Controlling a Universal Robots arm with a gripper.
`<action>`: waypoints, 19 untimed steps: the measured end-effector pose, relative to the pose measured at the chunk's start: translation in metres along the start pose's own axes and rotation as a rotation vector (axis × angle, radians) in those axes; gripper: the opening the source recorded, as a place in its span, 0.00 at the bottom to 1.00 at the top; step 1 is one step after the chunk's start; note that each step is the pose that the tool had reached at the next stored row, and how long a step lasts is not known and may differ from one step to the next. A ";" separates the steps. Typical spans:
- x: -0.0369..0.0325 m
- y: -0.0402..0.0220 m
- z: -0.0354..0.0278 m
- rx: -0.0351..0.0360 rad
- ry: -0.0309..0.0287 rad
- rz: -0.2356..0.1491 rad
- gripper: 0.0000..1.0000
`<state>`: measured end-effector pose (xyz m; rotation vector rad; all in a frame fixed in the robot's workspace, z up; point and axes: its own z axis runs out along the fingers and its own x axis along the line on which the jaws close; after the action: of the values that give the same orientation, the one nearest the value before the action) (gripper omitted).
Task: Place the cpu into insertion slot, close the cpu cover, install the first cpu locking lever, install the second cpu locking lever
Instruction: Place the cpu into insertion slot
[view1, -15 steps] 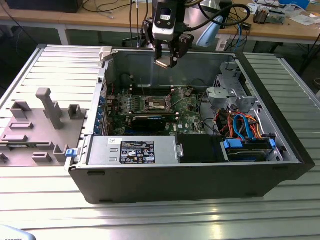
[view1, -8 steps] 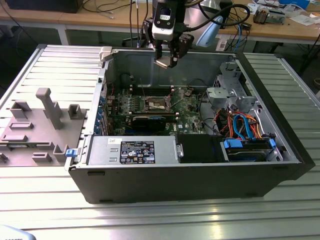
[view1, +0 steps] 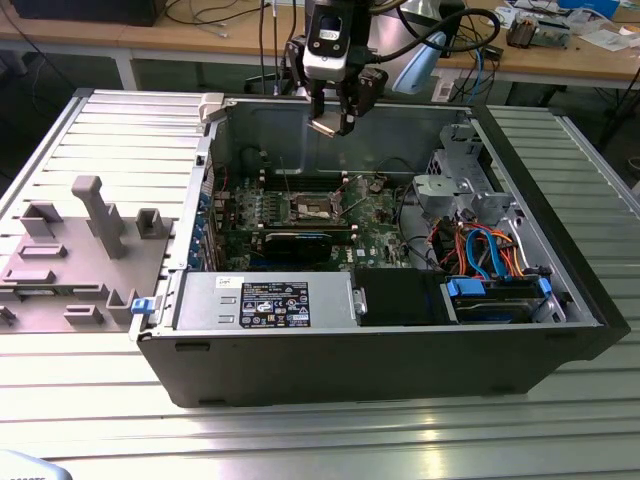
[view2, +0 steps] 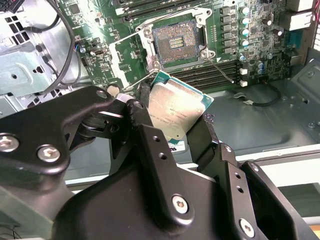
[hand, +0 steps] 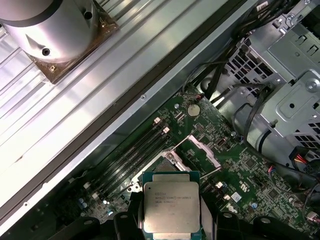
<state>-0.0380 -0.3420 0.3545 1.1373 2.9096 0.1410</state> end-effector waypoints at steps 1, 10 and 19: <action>0.0000 0.0000 0.0000 0.0000 -0.0001 0.001 0.55; 0.0000 0.0000 0.0000 -0.0002 -0.0012 0.013 0.55; -0.0001 -0.0001 0.0000 -0.0005 -0.0022 0.025 0.55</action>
<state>-0.0380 -0.3421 0.3544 1.1735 2.8939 0.1407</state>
